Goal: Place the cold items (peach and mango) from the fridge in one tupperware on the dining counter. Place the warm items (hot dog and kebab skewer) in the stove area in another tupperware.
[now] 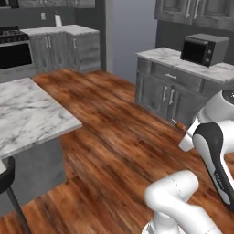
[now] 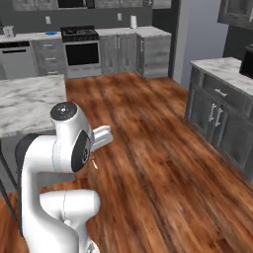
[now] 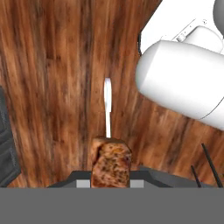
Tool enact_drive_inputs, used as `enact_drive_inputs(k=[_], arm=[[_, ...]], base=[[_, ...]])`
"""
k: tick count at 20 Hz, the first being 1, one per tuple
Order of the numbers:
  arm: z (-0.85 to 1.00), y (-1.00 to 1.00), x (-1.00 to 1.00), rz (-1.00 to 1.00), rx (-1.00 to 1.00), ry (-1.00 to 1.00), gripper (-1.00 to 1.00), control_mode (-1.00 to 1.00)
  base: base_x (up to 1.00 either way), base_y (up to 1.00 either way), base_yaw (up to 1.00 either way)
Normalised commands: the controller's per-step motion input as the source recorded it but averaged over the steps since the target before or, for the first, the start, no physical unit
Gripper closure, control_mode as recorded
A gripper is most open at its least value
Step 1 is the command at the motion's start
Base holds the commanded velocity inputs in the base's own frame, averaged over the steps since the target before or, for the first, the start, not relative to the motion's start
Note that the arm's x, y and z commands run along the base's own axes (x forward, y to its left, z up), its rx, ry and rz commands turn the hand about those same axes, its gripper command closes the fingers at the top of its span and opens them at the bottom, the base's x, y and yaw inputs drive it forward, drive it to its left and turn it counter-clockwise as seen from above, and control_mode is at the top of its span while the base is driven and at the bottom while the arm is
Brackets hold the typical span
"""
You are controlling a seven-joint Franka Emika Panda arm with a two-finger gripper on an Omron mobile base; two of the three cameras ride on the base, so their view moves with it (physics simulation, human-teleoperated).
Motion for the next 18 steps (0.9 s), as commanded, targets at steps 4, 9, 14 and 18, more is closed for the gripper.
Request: enact_drive_inputs(k=[4, 9, 14, 18], arm=[[0.00, 0.00, 0.00, 0.00, 0.00, 0.00, 1.00, 1.00], [0.00, 0.00, 0.00, 0.00, 0.00, 0.00, 1.00, 1.00], [0.00, 0.00, 0.00, 0.00, 0.00, 0.00, 1.00, 1.00], [0.00, 0.00, 0.00, 0.00, 0.00, 0.00, 1.00, 1.00]], base=[[0.00, 1.00, -0.10], [-0.10, 1.00, -0.02], [-0.16, 1.00, 0.00], [-0.06, 1.00, 0.00]])
